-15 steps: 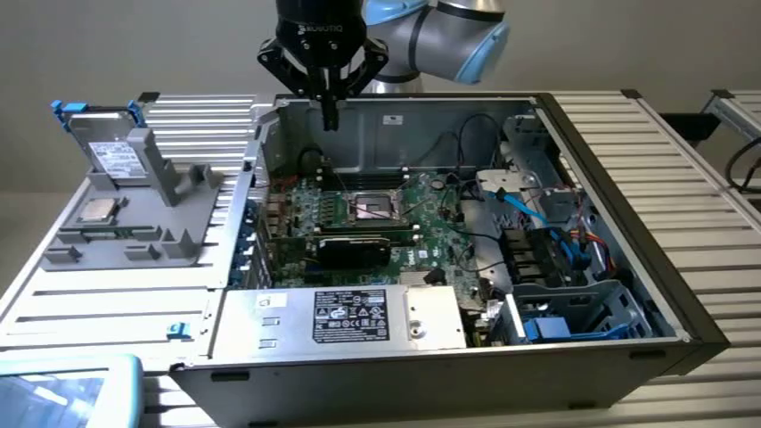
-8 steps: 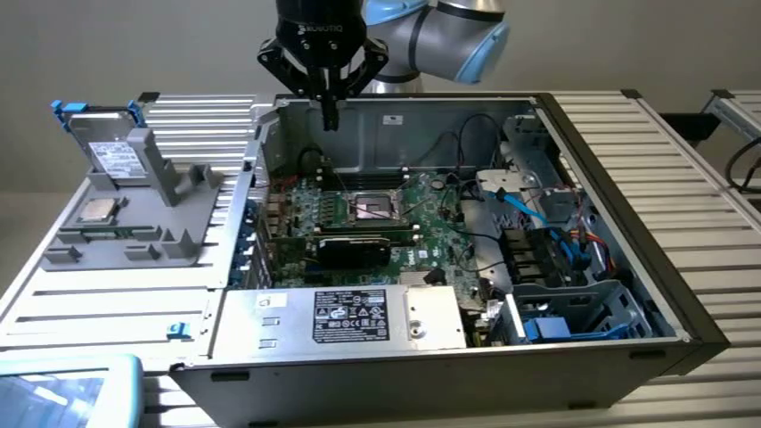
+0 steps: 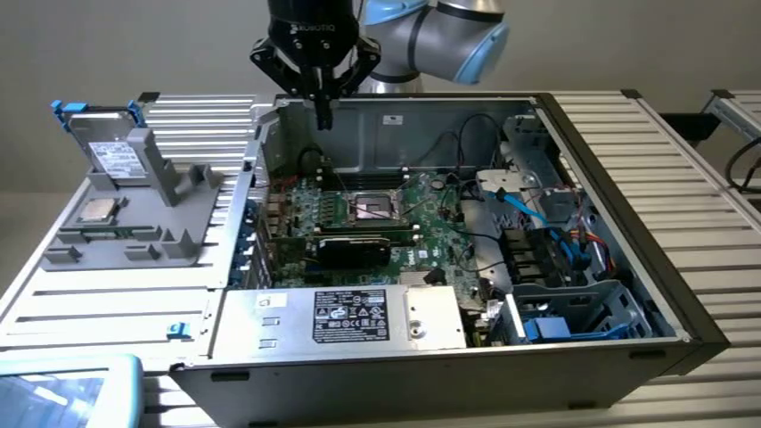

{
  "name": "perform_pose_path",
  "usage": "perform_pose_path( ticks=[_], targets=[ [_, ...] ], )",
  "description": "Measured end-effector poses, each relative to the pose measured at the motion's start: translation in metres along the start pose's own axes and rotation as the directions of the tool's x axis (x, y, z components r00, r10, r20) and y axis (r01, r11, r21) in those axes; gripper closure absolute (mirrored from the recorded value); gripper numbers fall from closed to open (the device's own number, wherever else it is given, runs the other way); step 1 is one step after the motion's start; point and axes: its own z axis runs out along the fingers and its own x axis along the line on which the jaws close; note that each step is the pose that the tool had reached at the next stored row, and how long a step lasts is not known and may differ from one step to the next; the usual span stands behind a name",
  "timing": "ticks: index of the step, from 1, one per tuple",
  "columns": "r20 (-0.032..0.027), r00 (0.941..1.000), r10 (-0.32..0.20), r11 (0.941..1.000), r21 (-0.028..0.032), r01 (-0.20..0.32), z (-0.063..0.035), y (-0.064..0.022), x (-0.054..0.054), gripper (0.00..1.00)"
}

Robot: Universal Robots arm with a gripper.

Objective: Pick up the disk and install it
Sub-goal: 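Reach for the disk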

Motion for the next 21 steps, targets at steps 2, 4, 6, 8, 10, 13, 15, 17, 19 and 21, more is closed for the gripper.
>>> perform_pose_path(
  ticks=[2,4,6,8,10,13,15,17,19,21],
  targets=[
    [-0.0001,1.0,0.0,1.0,0.0,0.0,0.0001,0.0013,0.006,0.89],
    [0.0001,1.0,0.0,1.0,-0.0002,0.0,0.0003,0.0028,0.013,0.89],
    [-0.0002,1.0,0.0,1.0,0.0001,0.0,0.0002,0.0042,0.022,0.89],
    [-0.0002,1.0,0.0,1.0,0.0,0.0,0.0003,0.0053,0.031,0.89],
    [-0.0006,1.0,0.0,1.0,0.0,0.0,0.0002,0.0062,0.04,0.89],
    [-0.0011,1.0,0.0,1.0,0.0,0.0,0.0001,0.0076,0.054,0.89],
    [-0.0015,1.0,0.0,1.0,0.0001,0.0,0.0,0.0084,0.063,0.89],
    [-0.0018,1.0,0.0,1.0,0.0001,0.0,-0.0001,0.0093,0.072,0.89],
    [-0.002,1.0,0.0,1.0,0.0001,0.0,-0.0001,0.0101,0.082,0.89],
    [-0.002,1.0,0.0,1.0,0.0001,0.0,0.0,0.0112,0.091,0.89]
  ],
)
